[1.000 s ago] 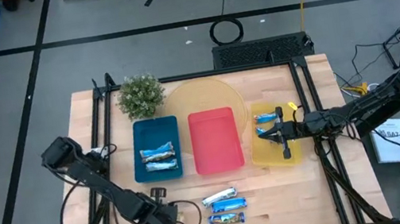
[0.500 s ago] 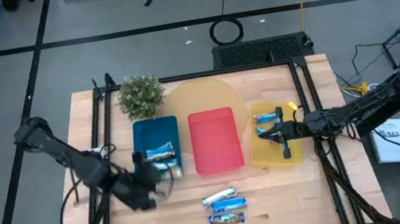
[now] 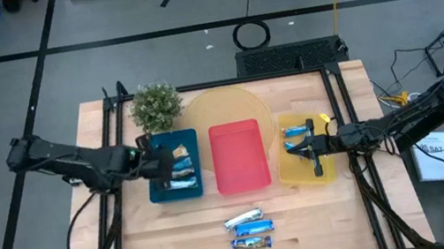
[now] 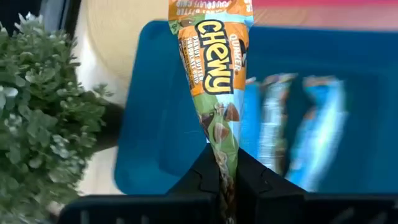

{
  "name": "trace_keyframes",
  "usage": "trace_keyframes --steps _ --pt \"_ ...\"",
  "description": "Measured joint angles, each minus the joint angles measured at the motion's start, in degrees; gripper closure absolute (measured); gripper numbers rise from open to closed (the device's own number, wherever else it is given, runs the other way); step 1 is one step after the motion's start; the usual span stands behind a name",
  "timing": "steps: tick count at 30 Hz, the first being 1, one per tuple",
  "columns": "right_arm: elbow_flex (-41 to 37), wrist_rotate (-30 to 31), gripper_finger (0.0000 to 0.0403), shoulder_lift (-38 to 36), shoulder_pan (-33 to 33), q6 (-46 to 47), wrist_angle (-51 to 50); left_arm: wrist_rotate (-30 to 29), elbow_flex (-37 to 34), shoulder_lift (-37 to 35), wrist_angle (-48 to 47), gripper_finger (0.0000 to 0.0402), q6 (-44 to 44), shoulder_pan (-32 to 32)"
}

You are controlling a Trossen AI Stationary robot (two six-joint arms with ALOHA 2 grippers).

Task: Pick and place Granola Bars by type
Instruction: Put the yellow granola bar into the blue bin, then put the blue granola bar into the red bin

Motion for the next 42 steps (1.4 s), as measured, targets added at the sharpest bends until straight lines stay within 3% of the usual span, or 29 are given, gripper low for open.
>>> trace_keyframes --steps 5,10,18,25,28,31,37,42 --pt "0.0 0.02 0.0403 0.0 -0.01 -0.07 0.0 2.49 -3.53 3.75 4.97 0.037 8.67 6.09" --pt "0.0 0.0 0.0403 0.02 -0.01 -0.52 -0.46 6.1 -8.38 6.62 11.05 0.0388 14.25 10.49" --pt "0.0 -0.02 0.0403 0.02 0.0 -0.44 -0.44 11.15 -15.01 8.91 21.65 0.0365 18.05 16.73" --pt "0.0 -0.04 0.0403 0.0 -0.01 -0.33 -0.42 14.19 -16.73 9.95 22.91 0.0384 16.83 18.13" --pt "0.0 -0.04 0.0403 0.02 -0.01 -0.31 -0.44 15.12 -15.94 9.89 22.67 0.0353 16.24 18.13" --pt "0.0 -0.04 0.0403 0.01 -0.01 -0.25 -0.46 16.98 -15.4 9.89 22.63 0.0293 16.7 18.11" --pt "0.0 -0.07 0.0403 0.02 -0.01 -0.07 -0.54 15.16 -13.34 9.76 18.9 0.0179 16.47 18.04" --pt "0.0 -0.08 0.0403 0.04 -0.01 -0.31 -0.66 16.57 -10.75 3.6 17.31 0.0145 15.38 15.18"
